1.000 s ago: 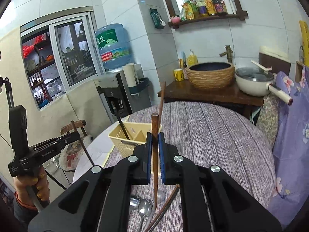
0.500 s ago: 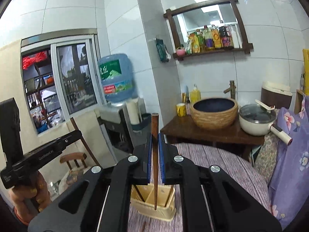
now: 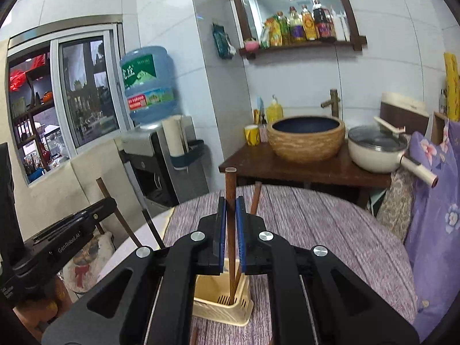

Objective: Organize utensils
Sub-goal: 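Lower both held chopsticks into the cream holder, then open both tools to release the chopsticks inside the holder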

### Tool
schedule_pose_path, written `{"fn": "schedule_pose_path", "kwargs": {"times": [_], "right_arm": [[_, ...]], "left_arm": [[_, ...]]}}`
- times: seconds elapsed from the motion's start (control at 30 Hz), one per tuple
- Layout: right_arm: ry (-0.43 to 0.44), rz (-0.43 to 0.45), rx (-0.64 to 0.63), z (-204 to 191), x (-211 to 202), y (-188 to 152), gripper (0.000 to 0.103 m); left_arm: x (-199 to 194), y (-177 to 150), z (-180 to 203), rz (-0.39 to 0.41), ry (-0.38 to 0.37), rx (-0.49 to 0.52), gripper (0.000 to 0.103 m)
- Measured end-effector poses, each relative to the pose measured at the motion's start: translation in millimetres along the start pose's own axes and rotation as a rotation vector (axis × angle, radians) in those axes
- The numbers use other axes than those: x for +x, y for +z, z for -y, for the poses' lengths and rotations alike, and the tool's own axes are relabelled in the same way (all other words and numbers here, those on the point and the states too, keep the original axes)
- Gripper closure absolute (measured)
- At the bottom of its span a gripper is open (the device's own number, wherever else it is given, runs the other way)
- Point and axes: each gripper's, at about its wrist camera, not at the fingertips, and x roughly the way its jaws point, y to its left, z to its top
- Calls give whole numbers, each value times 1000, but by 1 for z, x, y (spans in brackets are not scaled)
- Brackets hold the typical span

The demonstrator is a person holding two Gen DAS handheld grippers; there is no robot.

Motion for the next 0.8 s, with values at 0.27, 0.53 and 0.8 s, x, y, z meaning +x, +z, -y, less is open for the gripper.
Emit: {"fn": "schedule_pose_path", "kwargs": {"times": [0.27,0.53,0.8], "right_arm": [[1,-13,-18,-1,10,-18,95],[39,29,17,3,1,-23,62],[13,62,21,10,-41,-48,45]], "left_arm": [[18,-26,-1,-67,7,12,95],[10,-28,2,-54,-7,41,84],[-30,-53,-11,7,-3,44,35]]}}
